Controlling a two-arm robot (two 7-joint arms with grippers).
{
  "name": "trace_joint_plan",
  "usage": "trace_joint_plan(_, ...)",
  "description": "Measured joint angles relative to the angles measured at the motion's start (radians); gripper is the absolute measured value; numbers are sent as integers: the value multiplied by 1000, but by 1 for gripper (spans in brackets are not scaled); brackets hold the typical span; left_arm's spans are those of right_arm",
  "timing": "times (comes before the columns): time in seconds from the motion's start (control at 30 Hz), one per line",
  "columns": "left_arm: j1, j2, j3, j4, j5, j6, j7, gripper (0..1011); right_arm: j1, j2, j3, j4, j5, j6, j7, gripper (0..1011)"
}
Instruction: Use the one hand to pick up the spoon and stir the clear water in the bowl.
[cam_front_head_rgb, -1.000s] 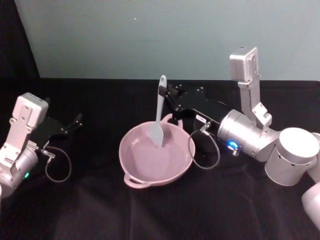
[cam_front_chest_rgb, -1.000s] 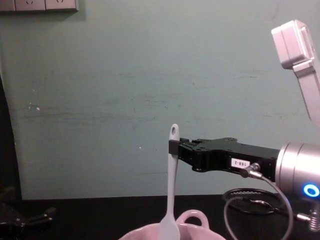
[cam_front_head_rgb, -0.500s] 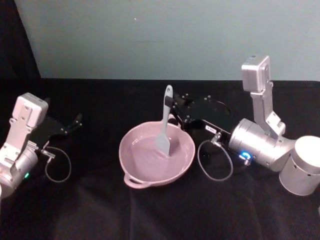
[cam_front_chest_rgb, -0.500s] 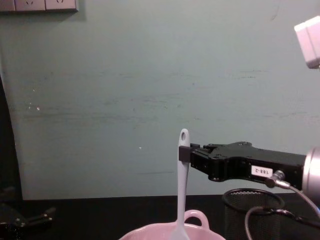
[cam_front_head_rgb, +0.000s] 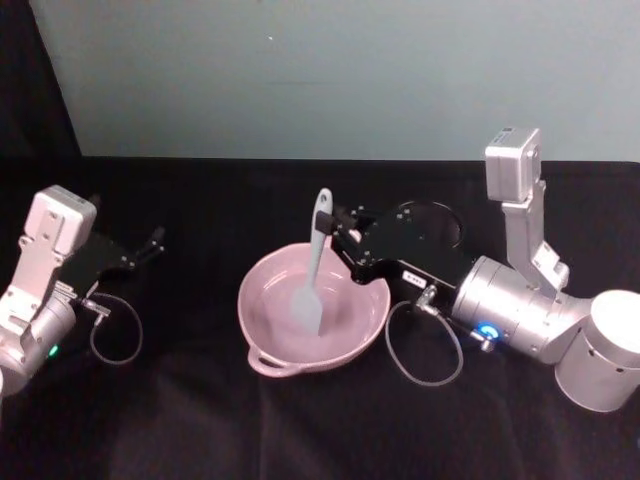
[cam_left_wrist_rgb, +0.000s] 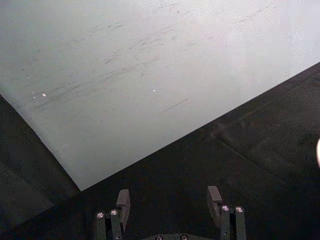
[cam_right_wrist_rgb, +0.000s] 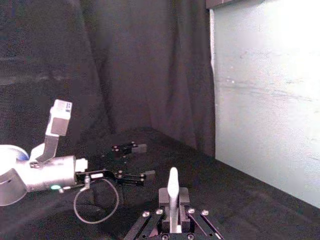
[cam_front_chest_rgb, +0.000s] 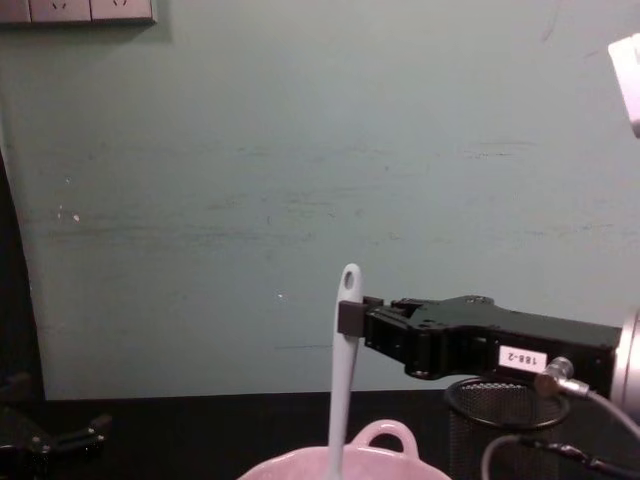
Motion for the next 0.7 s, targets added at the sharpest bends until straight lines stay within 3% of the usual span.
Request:
trace_joint_plan(0.4,0,0,0,0,0,0,0,1011,17,-35,-32,21,4,2,-13,111)
trace_joint_plan(0.7,0,0,0,0,0,0,0,1011,45,-88,-48,78,-22,-19,-49,111)
